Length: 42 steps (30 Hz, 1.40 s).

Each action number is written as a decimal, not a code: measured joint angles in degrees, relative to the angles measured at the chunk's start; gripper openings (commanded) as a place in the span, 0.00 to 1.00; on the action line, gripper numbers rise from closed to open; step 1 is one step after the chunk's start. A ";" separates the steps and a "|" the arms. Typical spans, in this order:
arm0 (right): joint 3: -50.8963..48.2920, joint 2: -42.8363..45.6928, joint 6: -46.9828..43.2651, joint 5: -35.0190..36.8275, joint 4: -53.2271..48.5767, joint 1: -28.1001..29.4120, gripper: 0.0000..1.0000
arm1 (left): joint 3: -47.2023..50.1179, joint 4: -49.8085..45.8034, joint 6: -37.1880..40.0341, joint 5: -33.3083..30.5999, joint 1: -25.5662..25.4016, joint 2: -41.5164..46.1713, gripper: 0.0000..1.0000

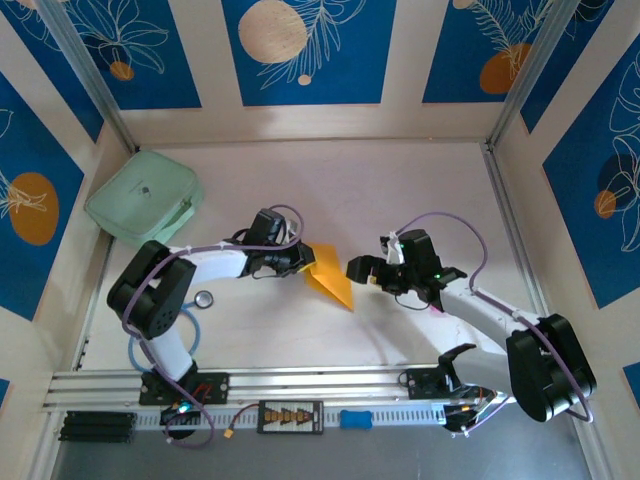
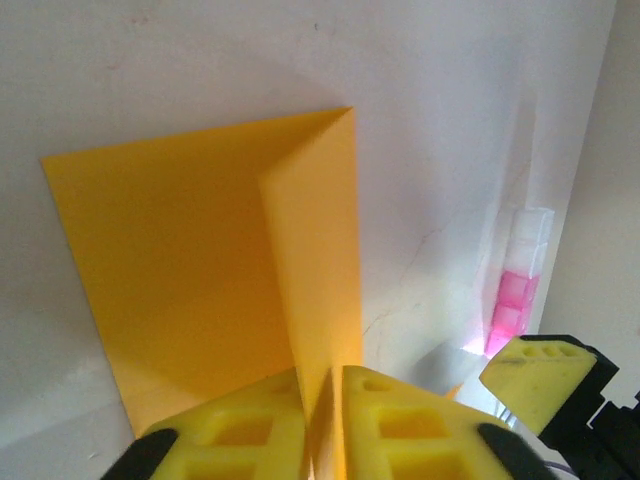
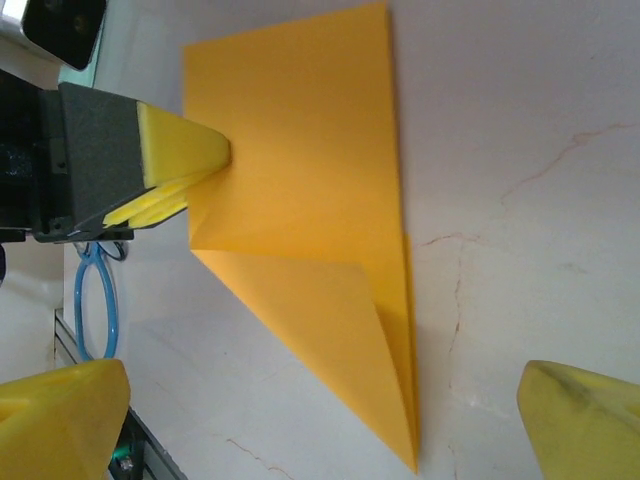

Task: Fold a paper plane with a square sheet of paper (pick it up from the middle)
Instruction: Fourth fold the wing at the center of the table.

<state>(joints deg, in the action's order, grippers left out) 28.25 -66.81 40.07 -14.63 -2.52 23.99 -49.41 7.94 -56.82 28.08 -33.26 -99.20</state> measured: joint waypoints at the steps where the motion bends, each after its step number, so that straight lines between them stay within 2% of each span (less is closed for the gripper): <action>1: 0.00 0.00 -0.22 0.17 0.13 0.24 0.88 | 0.00 0.17 0.09 0.35 0.00 0.00 0.24; 3: -0.13 0.00 -0.90 0.72 0.79 1.05 0.79 | -0.02 0.96 0.07 1.49 0.00 -0.17 0.26; 5: -0.50 0.02 -1.73 1.42 1.77 2.43 0.77 | -0.20 2.01 0.09 2.64 0.00 -0.79 0.28; 8: -1.40 0.50 -3.41 4.33 2.80 5.88 0.63 | -0.26 3.06 0.09 3.85 0.00 -1.64 0.29; 14: -6.19 3.98 -10.80 19.17 8.24 18.75 0.49 | -0.26 4.55 0.00 5.49 0.02 -1.92 0.29; 18: -9.81 5.07 -16.79 27.30 12.22 25.38 0.46 | -0.26 5.42 -0.33 6.19 0.02 -1.92 0.25; 26: -9.92 -0.28 -25.59 37.94 16.94 31.23 0.45 | -0.26 6.05 -0.37 6.43 0.13 -1.92 0.25; 33: -7.15 -6.93 -30.69 44.52 18.93 33.92 0.45 | -0.26 6.05 -0.35 6.64 0.33 -1.97 0.25; 42: -6.49 -12.50 -32.26 48.81 20.81 35.28 0.44 | -0.92 6.05 -0.35 7.54 0.50 -2.62 0.24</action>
<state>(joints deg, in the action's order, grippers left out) 21.76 -79.31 7.81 34.17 18.28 59.27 -50.33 14.00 -57.17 35.62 -32.75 -101.82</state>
